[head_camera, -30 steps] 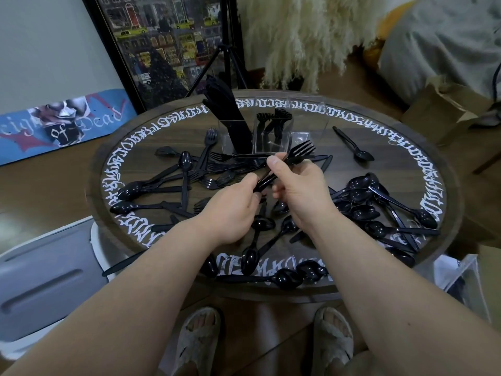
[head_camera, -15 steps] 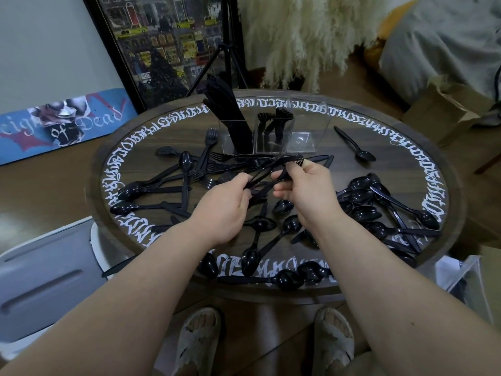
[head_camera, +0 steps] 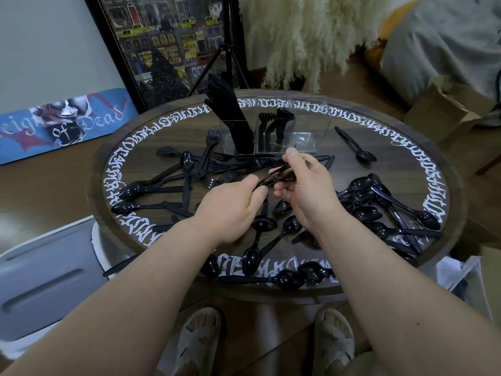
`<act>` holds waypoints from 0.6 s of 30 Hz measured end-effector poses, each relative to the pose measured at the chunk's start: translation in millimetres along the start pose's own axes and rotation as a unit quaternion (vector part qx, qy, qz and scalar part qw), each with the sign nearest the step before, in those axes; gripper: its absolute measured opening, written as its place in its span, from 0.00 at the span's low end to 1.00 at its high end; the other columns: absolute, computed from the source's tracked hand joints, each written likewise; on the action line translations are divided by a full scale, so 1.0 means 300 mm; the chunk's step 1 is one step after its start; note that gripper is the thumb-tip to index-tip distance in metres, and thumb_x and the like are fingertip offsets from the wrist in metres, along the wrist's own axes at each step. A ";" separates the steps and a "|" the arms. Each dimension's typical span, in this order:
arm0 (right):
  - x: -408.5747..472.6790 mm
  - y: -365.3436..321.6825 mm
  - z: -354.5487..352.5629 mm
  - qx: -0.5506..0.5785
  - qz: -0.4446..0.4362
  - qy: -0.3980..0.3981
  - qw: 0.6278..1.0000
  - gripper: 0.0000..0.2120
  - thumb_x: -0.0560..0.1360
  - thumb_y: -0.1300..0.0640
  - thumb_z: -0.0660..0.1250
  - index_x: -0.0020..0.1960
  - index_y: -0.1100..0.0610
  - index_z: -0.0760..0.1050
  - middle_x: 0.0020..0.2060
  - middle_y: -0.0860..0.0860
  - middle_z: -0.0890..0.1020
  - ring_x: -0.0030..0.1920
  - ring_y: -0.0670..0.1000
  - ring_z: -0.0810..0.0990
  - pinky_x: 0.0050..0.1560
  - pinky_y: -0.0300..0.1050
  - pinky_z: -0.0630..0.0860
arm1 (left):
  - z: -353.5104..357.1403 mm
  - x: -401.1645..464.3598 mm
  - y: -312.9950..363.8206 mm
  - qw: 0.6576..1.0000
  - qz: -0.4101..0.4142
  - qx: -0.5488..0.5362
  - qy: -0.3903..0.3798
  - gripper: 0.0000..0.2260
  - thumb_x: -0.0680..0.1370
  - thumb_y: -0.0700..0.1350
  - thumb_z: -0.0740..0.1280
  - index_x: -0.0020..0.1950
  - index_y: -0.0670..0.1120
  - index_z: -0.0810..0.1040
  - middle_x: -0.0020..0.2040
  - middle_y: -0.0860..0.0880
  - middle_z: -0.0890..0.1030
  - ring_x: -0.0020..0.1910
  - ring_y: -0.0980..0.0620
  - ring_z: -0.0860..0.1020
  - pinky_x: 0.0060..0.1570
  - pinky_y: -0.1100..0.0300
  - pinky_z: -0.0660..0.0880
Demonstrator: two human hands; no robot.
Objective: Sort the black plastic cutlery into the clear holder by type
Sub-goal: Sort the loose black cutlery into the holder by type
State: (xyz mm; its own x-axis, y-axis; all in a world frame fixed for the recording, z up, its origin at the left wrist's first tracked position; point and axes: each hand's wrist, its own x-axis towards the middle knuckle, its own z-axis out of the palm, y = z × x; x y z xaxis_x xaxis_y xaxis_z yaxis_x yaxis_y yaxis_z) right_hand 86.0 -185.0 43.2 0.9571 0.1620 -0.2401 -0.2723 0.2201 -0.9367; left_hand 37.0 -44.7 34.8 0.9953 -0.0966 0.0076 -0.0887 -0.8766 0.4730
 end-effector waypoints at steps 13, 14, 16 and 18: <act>0.025 0.030 -0.031 -0.169 -0.077 0.086 0.979 0.13 0.77 0.47 0.65 0.38 0.54 0.73 0.30 0.49 0.78 0.28 0.49 0.75 0.30 0.45 0.74 | 0.015 0.003 -0.018 0.999 0.023 0.021 0.028 0.13 0.82 0.52 0.52 0.61 0.49 0.71 0.50 0.50 0.76 0.50 0.46 0.75 0.47 0.51 0.72; 0.027 0.032 -0.035 -0.190 -0.089 0.089 0.974 0.15 0.77 0.46 0.65 0.36 0.54 0.72 0.28 0.47 0.78 0.29 0.50 0.75 0.33 0.48 0.74 | 0.014 0.000 -0.019 0.999 0.024 0.017 0.037 0.13 0.82 0.52 0.53 0.59 0.48 0.72 0.48 0.51 0.76 0.48 0.47 0.75 0.46 0.53 0.71; 0.031 0.035 -0.040 -0.205 -0.106 0.085 0.969 0.16 0.77 0.47 0.64 0.34 0.53 0.70 0.25 0.44 0.76 0.30 0.51 0.74 0.35 0.50 0.72 | 0.012 -0.002 -0.017 0.998 0.016 -0.002 0.054 0.11 0.82 0.52 0.54 0.56 0.48 0.73 0.44 0.53 0.75 0.45 0.49 0.74 0.42 0.55 0.67; 0.031 0.038 -0.040 -0.197 -0.115 0.072 0.971 0.14 0.78 0.49 0.64 0.37 0.55 0.70 0.26 0.45 0.74 0.30 0.51 0.72 0.34 0.49 0.71 | 0.011 -0.003 -0.016 0.998 0.002 -0.030 0.055 0.11 0.82 0.52 0.57 0.54 0.48 0.73 0.41 0.54 0.75 0.42 0.51 0.74 0.39 0.56 0.66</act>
State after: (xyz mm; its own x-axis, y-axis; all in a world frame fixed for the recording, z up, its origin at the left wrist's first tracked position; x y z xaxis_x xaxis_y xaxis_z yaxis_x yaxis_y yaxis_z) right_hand 93.1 -192.4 27.2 0.9998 0.0099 -0.0187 -0.0170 -0.1553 -0.9877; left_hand 36.3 -42.0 29.6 0.9936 -0.0448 0.1036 -0.0929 -0.8457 0.5255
